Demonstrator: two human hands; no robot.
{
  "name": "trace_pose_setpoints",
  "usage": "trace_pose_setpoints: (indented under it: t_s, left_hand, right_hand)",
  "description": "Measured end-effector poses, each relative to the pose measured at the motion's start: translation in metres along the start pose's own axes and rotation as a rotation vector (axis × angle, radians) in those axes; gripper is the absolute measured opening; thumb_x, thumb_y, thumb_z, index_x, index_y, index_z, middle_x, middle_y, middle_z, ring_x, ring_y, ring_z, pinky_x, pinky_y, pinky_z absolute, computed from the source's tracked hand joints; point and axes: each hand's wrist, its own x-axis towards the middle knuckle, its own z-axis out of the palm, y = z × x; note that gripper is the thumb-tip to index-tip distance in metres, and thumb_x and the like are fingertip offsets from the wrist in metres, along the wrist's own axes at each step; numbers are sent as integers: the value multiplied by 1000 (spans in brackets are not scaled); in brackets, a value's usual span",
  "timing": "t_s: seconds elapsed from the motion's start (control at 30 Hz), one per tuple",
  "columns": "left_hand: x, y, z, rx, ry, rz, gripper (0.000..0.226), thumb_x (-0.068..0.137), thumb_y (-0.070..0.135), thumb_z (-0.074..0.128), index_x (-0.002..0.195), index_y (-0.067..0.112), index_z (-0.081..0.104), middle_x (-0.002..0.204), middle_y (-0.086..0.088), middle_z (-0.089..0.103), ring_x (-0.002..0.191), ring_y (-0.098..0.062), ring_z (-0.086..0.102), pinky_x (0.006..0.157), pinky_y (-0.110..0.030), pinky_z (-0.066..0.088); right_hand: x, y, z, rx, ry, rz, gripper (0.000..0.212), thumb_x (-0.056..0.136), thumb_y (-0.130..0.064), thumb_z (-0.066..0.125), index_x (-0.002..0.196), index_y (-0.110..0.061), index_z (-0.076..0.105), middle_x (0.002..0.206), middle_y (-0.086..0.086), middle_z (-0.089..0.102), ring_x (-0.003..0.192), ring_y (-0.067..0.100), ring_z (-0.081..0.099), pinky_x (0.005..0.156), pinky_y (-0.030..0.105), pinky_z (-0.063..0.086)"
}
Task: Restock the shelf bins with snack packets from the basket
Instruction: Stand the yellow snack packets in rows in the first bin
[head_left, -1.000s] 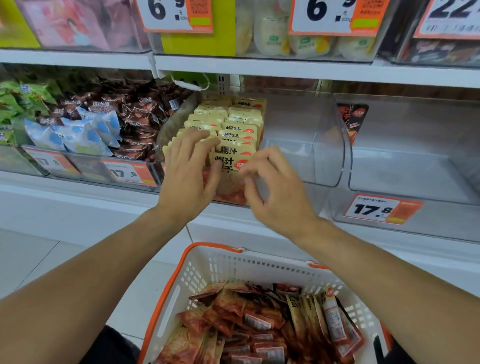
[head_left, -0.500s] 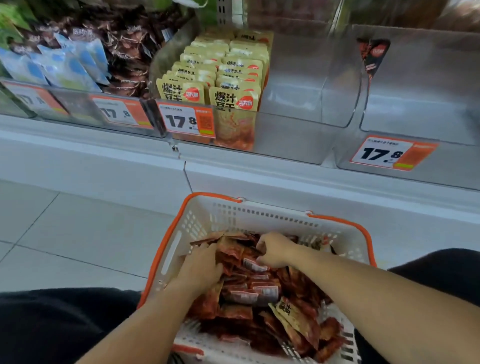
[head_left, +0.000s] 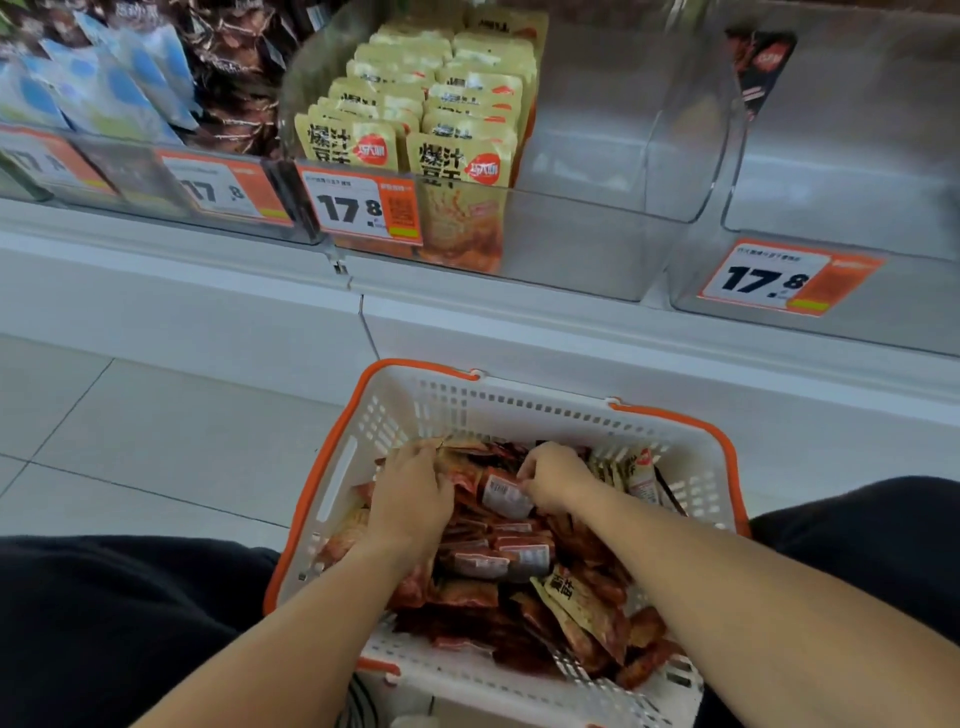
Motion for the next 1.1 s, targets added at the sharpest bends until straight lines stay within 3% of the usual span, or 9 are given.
trace_pose_setpoints:
  t_s: [0.1,0.17,0.3,0.47,0.67,0.73,0.87,0.97,1.1]
  left_hand:
    - [9,27,-29,-174,32,-101,17,95,21,53,89,10,64,89,-10,64,83,-27,63,74,-40,52]
    - [19,47,-56,-385,-143,-326,42,100,40,51,99,0,64,80,-14,65,70,-27,65,57,-36,52]
    - [33,72,-114,-977,-585,-626,69,98,56,50,110,-12,50,102,-31,67,83,-38,70,65,-41,59]
    - [43,95,-158,-942,-503,-381,18,98,0,54,112,-11,60,88,-20,73,70,-25,74,57,-31,60]
    - [31,97,-202,-608,-425,-75,13,95,2,62,105,10,63,69,1,67,52,-6,59,53,-18,48]
    - [31,90,-205,-625,-375,36,12,97,1,58,101,12,63,66,5,65,56,-8,56,61,-22,47]
    - [43,88,-214,-519,-75,403,18,98,-4,52,104,9,63,83,3,75,79,-17,65,80,-34,49]
    - [47,97,-220,-578,109,490,23,98,-4,52,105,14,63,91,1,76,84,-9,68,82,-30,51]
    - [54,99,-221,-580,166,522,16,98,2,56,110,10,63,94,-6,76,90,-30,66,86,-43,51]
  right_hand:
    - [-12,-9,-47,36,-12,-41,16,89,-20,74,105,-16,74,113,3,70,103,21,66,79,24,46]
    - [-23,-23,-82,79,19,-111,7,85,-20,79,90,-19,75,104,5,72,102,25,67,84,30,51]
    - [-52,-50,-133,293,-5,-294,15,84,-11,79,77,-19,67,89,12,72,78,22,65,75,37,57]
    - [-89,-63,-163,278,-7,-498,7,82,-15,81,88,-11,78,87,1,77,83,12,71,79,22,54]
    - [-94,-64,-180,301,415,-461,28,78,-30,84,96,-26,63,98,-10,66,88,7,66,77,27,53]
    - [-98,-69,-181,406,387,-456,35,78,-31,83,103,-26,59,103,-10,64,85,13,69,77,33,57]
    - [-107,-84,-185,608,382,-614,10,92,-17,69,99,-17,63,87,4,71,71,17,73,65,49,60]
    - [-108,-94,-194,516,571,-728,10,93,-21,67,96,-27,60,78,-6,73,69,4,70,62,30,57]
    - [-102,-98,-200,529,684,-758,12,94,-22,67,102,-28,61,81,-11,69,71,4,63,58,13,42]
